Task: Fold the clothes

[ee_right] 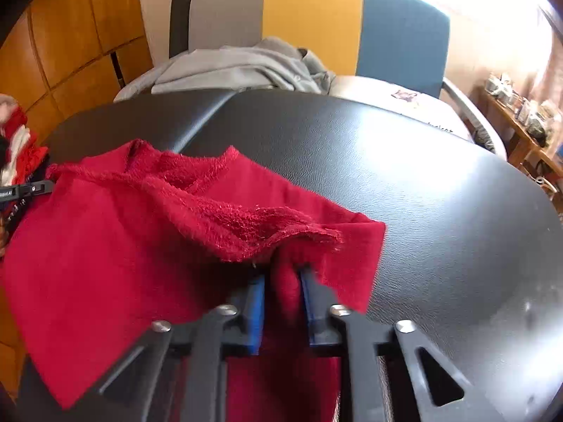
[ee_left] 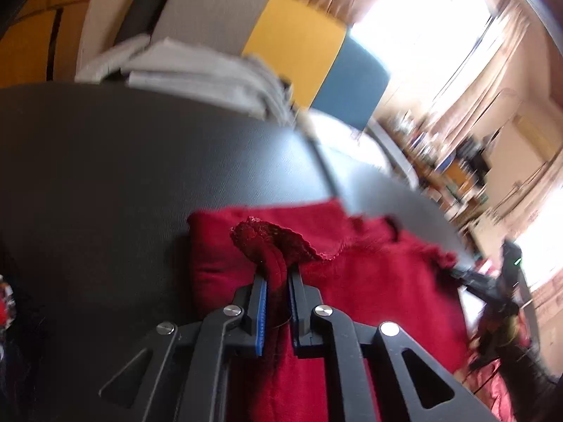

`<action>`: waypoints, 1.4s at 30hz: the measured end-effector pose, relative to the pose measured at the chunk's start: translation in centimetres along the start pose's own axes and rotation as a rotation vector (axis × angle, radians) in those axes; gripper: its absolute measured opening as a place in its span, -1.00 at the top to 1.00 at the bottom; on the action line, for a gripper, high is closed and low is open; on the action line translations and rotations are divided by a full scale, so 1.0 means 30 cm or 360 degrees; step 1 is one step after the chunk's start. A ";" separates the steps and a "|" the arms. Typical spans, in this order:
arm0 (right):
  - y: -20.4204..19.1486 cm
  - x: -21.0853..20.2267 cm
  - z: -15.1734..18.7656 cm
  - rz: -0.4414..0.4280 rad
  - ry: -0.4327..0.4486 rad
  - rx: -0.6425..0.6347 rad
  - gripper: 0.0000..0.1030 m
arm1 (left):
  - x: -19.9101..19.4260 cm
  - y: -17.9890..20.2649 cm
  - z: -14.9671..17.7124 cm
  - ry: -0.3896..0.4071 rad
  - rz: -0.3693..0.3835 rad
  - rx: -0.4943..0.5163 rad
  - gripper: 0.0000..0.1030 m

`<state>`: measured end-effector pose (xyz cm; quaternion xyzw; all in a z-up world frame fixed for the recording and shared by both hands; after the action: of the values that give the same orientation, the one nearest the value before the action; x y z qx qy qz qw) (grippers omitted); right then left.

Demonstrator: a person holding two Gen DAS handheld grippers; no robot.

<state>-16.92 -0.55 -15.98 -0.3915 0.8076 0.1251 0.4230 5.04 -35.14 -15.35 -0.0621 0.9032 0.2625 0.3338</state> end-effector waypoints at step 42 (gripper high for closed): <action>0.032 -0.199 0.083 -0.0523 0.0291 0.0422 -0.54 | -0.025 -0.017 0.009 0.0191 -0.0531 -0.0143 0.19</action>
<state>-14.17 4.58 -12.97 -0.4684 0.7773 -0.0886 0.4104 5.91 -35.49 -15.27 -0.2415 0.8861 0.2393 0.3150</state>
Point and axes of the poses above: each gripper's, at about its wrist camera, not at the fingertips, and x roughly the way its jaws point, y to its right, z to its underside, the point moved 6 cm from there along x, roughly the way its jaws point, and after that the axes turned 8 degrees about -z, right-handed, at the moved point
